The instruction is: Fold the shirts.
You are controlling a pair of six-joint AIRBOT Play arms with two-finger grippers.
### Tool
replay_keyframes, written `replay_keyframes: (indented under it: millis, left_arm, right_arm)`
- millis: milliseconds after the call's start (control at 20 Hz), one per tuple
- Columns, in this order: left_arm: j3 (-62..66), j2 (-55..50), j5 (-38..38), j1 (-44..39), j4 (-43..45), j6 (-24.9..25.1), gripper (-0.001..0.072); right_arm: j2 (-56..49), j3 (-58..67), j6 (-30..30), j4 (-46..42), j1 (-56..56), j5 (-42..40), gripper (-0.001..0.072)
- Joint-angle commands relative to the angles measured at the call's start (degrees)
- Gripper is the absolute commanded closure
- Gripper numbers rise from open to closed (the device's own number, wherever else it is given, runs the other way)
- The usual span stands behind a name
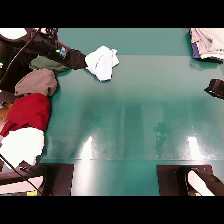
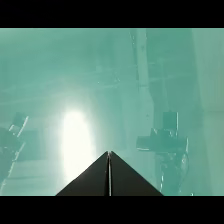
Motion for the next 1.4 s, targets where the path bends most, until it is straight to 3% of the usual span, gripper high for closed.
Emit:
replay_keyframes:
  millis: [0,650,800,850,900,950,1200,1350]
  left_arm:
    - [0.07,-0.11,-0.04,-0.02,0.04,0.07,0.0684]
    - [0.07,-0.11,-0.13,-0.02,-1.46,-0.37,0.0684]
    - [0.07,-0.11,2.75,-0.02,-1.09,-0.17,0.0683]
    - [0.07,-0.24,4.33,-0.02,-0.61,-0.15,0.0564]
    - [0.07,-0.63,6.38,-0.02,0.17,-0.22,0.0163]
    - [0.04,-1.66,8.9,-0.02,1.25,-0.55,-0.0011]
    - [0.11,-14.27,19.45,2.25,2.73,-1.92,-0.0003]
    - [0.13,-23.04,26.43,3.5,1.18,-0.15,-0.0003]
  right_arm:
    - [0.04,-0.31,0.02,0.0,0.04,-0.04,0.0694]
    - [-0.37,-4.46,0.28,-0.44,0.31,-0.35,0.0694]
    - [-2.16,-4.44,0.26,0.5,0.35,-1.64,0.0694]
    - [-2.6,-4.42,0.26,0.52,0.61,-0.02,0.0694]
    - [-2.91,-4.44,0.26,0.52,1.29,2.75,0.0694]
    - [-2.91,-4.46,0.22,0.5,1.88,4.24,0.0694]
    - [-0.61,-4.44,0.0,0.46,5.55,6.86,0.0694]
    - [2.01,-4.42,0.0,0.35,7.74,3.8,0.0695]
